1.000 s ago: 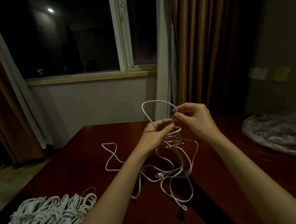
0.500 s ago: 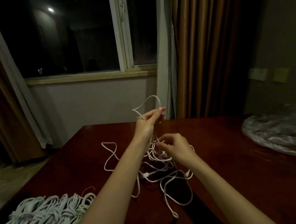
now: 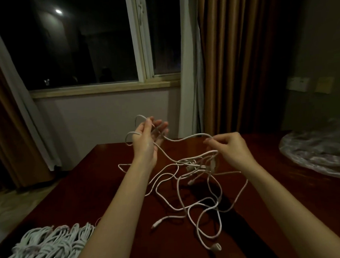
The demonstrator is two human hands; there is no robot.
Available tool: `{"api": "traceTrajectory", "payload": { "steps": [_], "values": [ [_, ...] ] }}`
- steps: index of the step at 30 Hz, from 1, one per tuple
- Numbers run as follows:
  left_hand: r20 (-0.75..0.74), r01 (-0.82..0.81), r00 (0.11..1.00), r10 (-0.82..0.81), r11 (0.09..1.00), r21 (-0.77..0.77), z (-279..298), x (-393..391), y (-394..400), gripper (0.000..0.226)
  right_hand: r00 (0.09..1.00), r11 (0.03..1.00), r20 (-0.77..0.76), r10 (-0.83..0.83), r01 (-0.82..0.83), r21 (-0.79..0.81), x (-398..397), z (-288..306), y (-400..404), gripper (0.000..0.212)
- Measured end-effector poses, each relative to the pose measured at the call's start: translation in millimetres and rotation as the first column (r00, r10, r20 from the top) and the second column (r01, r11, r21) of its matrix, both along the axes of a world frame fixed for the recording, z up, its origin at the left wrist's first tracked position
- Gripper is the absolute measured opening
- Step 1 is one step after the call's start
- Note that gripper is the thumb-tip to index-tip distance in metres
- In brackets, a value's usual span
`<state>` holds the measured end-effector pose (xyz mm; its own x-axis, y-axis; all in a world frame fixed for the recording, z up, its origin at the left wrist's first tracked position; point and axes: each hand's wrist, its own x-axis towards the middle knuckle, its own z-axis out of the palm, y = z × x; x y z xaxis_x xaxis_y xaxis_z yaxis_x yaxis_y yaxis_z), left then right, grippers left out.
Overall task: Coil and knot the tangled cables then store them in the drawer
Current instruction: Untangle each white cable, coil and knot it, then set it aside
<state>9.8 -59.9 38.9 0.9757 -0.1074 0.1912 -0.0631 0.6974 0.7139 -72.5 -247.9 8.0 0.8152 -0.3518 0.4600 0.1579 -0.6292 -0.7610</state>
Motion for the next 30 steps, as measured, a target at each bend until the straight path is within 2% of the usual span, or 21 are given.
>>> {"api": "traceTrajectory", "payload": {
  "steps": [3,8,10,11,13,15,16,17,18,20,21,23,25,27,30],
  "values": [
    [0.015,0.047,0.999,-0.053,0.959,0.278,-18.5,-4.1,-4.2,0.013,0.994,0.986,0.07,0.082,-0.091,0.137,1.5,21.6,3.1,0.018],
    [-0.052,0.182,0.982,-0.179,0.857,0.482,-27.5,-8.5,-13.1,0.018,0.975,0.946,0.111,0.194,-0.216,0.243,3.4,34.9,19.3,0.021],
    [-0.143,0.293,0.953,-0.266,0.698,0.653,-15.7,-7.4,-7.7,0.041,0.964,0.909,0.165,0.209,-0.254,0.332,1.2,36.5,24.1,0.021],
    [-0.197,0.345,0.931,-0.307,0.563,0.751,-10.1,-5.7,-0.1,0.054,0.96,0.893,0.183,0.213,-0.267,0.361,-0.2,36.5,24.9,0.021],
    [-0.251,0.33,0.919,-0.305,0.244,0.912,-3.7,0.0,21.5,0.061,0.958,0.886,0.195,0.209,-0.27,0.376,-3.1,34.7,23.2,0.021],
    [-0.174,0.184,0.967,-0.185,0.039,0.982,-4.2,6.9,41.6,0.058,0.96,0.895,0.176,0.217,-0.267,0.357,-5.1,31.1,20.2,0.021],
    [-0.074,0.071,0.991,-0.107,-0.027,0.997,-6.4,9.9,49.1,0.06,0.962,0.905,0.154,0.224,-0.264,0.334,-5.2,28.8,19.0,0.023],
    [0.071,-0.073,0.997,-0.043,-0.056,0.996,-8.9,12.1,53.3,0.067,0.963,0.914,0.13,0.234,-0.264,0.309,-5.0,26.6,18.8,0.024],
    [0.22,-0.221,0.975,-0.018,-0.031,0.975,-9.9,9.7,53.0,0.077,0.963,0.919,0.107,0.249,-0.269,0.287,-5.0,24.6,19.9,0.025],
    [0.441,-0.418,0.89,-0.113,0.185,0.89,-7.7,-6.2,42.5,0.091,0.952,0.915,0.064,0.3,-0.306,0.265,-4.0,20.7,23.8,0.027],
    [0.479,-0.415,0.854,-0.205,0.289,0.863,-7.7,-14.6,33.2,0.095,0.942,0.905,0.043,0.333,-0.332,0.264,-3.7,19.1,26.7,0.027],
    [0.46,-0.315,0.802,-0.38,0.386,0.867,-15.0,-28.8,11.6,0.098,0.91,0.867,0.016,0.415,-0.4,0.297,-4.3,17.4,33.9,0.027],
    [0.445,-0.253,0.781,-0.438,0.43,0.867,-29.2,-31.9,-4.2,0.085,0.877,0.821,0.03,0.48,-0.462,0.335,-5.9,16.3,41.6,0.026],
    [0.472,-0.241,0.802,-0.368,0.523,0.817,-41.6,-28.6,-10.8,0.057,0.874,0.827,0.046,0.483,-0.473,0.304,-6.9,14.8,45.6,0.026],
    [0.394,-0.114,0.871,-0.294,0.659,0.743,-56.0,-27.1,-16.6,0.031,0.94,0.929,0.084,0.33,-0.339,0.146,-3.4,6.5,42.9,0.022]
  ]
}}
